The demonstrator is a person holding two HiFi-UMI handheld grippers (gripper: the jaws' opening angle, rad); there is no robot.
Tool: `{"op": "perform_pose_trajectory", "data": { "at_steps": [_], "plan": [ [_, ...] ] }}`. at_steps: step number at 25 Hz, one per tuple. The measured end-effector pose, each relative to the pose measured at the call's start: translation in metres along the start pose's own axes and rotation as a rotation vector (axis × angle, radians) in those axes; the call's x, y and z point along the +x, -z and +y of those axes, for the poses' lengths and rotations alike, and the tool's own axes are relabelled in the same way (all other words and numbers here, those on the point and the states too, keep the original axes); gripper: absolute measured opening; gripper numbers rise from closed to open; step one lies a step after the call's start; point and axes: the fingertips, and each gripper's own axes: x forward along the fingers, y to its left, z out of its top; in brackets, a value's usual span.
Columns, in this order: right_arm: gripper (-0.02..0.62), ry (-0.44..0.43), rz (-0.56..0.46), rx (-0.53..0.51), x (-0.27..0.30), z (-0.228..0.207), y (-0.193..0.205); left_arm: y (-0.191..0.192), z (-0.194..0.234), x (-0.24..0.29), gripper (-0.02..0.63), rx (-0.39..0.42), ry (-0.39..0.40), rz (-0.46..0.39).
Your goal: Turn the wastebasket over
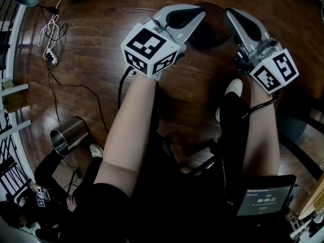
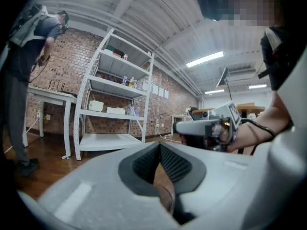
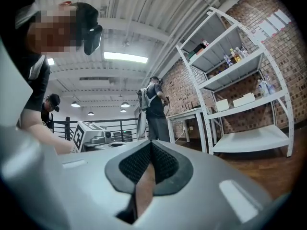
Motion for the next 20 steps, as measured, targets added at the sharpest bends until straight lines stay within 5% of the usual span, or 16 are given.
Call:
{"op": "perform_pose_trajectory", "data": {
  "at_steps": [20],
  "plan": [
    [0.011, -0.053, 0.045, -0.01, 0.012, 0.012, 0.019, -0.007, 0.004, 0.003, 0.0, -0.029, -0.011, -0.049]
  ]
}}
